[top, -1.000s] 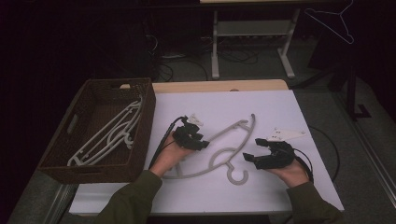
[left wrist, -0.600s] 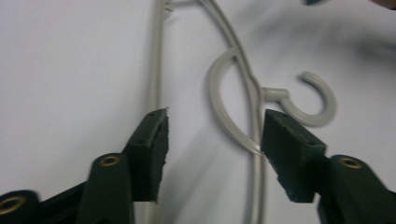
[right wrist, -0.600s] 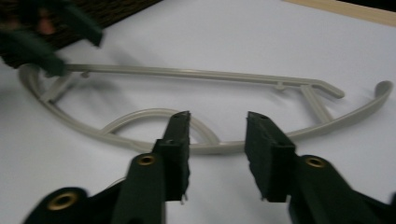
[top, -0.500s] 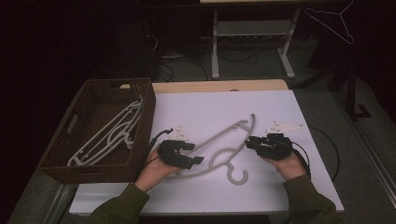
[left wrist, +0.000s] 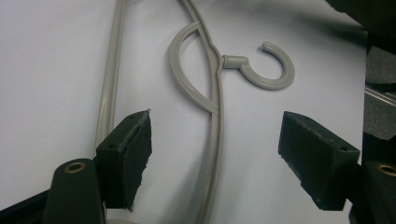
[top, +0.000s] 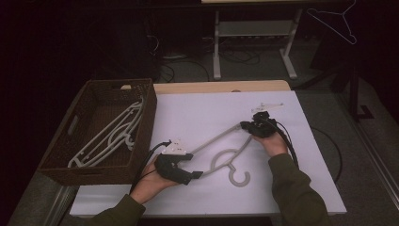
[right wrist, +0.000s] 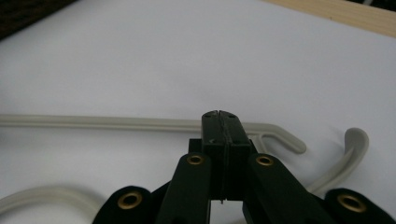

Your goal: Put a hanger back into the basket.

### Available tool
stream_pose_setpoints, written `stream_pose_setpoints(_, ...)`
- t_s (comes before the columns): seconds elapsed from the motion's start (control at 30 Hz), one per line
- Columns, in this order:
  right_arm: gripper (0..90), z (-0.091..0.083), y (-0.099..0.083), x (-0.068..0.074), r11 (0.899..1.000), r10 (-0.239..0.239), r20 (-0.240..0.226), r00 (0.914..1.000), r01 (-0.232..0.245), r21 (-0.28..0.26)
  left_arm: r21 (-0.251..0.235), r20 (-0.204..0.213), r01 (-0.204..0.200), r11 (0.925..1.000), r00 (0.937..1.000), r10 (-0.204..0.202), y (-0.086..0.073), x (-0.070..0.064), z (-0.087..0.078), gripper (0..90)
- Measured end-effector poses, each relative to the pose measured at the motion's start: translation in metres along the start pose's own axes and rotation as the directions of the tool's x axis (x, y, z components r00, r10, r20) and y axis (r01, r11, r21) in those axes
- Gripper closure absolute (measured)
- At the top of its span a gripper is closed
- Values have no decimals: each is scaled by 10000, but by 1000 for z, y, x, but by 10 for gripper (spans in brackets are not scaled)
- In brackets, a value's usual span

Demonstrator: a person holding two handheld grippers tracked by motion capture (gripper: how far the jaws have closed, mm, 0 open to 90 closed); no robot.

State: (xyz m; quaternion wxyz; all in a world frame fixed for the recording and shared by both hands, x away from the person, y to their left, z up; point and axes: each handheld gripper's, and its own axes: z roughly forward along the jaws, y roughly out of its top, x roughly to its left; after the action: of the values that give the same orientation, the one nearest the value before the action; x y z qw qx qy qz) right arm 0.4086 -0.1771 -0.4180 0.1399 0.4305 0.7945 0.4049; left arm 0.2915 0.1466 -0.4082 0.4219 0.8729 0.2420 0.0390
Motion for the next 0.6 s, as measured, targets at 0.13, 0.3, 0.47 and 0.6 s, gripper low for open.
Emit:
stream_pose_setpoints(0.13, 897, 17, 9, -5, 9992, 0, 378, 9993, -15, 393, 19, 6, -21, 10000, 10000, 21, 0, 0, 1, 254)
stream_pose_setpoints(0.3, 898, 28, 12, -14, 9979, 2, 675, 9977, -46, 643, -91, 49, -77, 9999, 10000, 77, 0, -1, 2, 254)
stream_pose_setpoints(0.47, 898, 35, 11, -19, 9961, 71, 790, 9968, -140, 867, -22, 89, -90, 10000, 9999, 90, 1, -2, 4, 254)
stream_pose_setpoints(0.6, 898, 39, 10, -20, 9966, 71, 831, 9965, -139, 818, 51, 114, -157, 9999, 9998, 156, 0, -2, 5, 255)
